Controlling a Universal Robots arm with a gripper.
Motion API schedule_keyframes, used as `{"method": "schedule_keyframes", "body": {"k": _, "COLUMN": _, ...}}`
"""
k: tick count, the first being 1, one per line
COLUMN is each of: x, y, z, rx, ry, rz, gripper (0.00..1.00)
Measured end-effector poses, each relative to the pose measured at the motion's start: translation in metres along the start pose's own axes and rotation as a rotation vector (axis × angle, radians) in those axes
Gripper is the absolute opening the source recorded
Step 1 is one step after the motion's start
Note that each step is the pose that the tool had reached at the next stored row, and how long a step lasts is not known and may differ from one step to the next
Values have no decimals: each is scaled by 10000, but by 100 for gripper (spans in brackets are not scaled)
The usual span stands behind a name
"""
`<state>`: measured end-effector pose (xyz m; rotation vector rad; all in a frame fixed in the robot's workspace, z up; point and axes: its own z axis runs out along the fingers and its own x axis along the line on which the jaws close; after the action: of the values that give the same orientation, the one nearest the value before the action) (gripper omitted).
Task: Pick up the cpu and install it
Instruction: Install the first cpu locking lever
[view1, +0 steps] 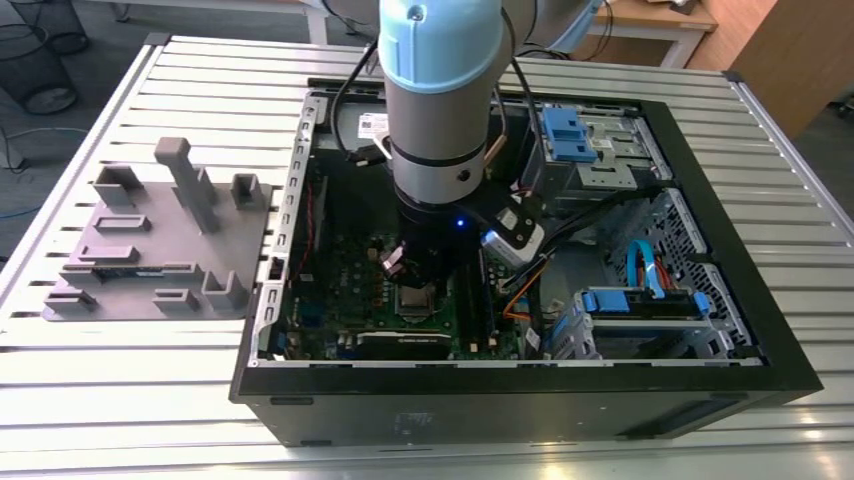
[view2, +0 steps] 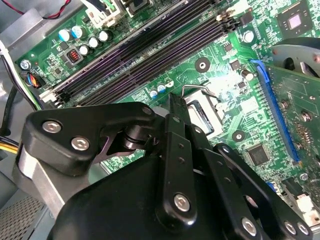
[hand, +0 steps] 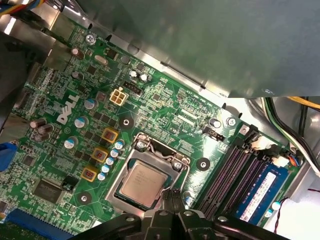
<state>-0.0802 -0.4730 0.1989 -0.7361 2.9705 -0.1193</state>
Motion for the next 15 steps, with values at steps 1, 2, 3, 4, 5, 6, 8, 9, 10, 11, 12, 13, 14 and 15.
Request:
{"method": "schedule_keyframes", "body": {"k": 1, "x": 0, "y": 0, "z": 0, "rx": 0, "ry": 0, "rz": 1, "gripper": 11}}
{"method": "schedule_keyframes", "body": {"k": 2, "x": 0, "y": 0, "z": 1, "rx": 0, "ry": 0, "rz": 1, "gripper": 11}}
{"method": "schedule_keyframes", "body": {"k": 3, "x": 0, "y": 0, "z": 1, "rx": 0, "ry": -1, "rz": 2, "gripper": 11}}
{"method": "schedule_keyframes", "body": {"k": 4, "x": 0, "y": 0, "z": 2, "rx": -1, "ry": -1, "rz": 4, "gripper": 11}}
{"method": "schedule_keyframes", "body": {"k": 5, "x": 0, "y": -1, "z": 5, "rx": -1, "ry": -1, "rz": 22, "gripper": 11}}
{"method": "schedule_keyframes", "body": {"k": 6, "x": 0, "y": -3, "z": 7, "rx": 0, "ry": 1, "rz": 56, "gripper": 11}}
{"method": "schedule_keyframes", "body": {"k": 8, "x": 2, "y": -10, "z": 10, "rx": 5, "ry": 10, "rz": 130, "gripper": 11}}
{"method": "schedule_keyframes", "body": {"k": 9, "x": 5, "y": -16, "z": 11, "rx": 8, "ry": 13, "rz": 167, "gripper": 11}}
{"method": "schedule_keyframes", "body": {"k": 10, "x": 8, "y": -22, "z": 12, "rx": 10, "ry": 16, "rz": 200, "gripper": 11}}
{"method": "schedule_keyframes", "body": {"k": 11, "x": 12, "y": -29, "z": 12, "rx": 13, "ry": 20, "rz": 232, "gripper": 11}}
{"method": "schedule_keyframes", "body": {"k": 12, "x": 15, "y": -36, "z": 13, "rx": 15, "ry": 23, "rz": 263, "gripper": 11}}
{"method": "schedule_keyframes", "body": {"k": 13, "x": 19, "y": -43, "z": 13, "rx": 18, "ry": 27, "rz": 294, "gripper": 11}}
{"method": "schedule_keyframes", "body": {"k": 14, "x": 21, "y": -47, "z": 15, "rx": 21, "ry": 30, "rz": 321, "gripper": 11}}
{"method": "schedule_keyframes", "body": {"k": 15, "x": 22, "y": -49, "z": 17, "rx": 21, "ry": 31, "rz": 339, "gripper": 11}}
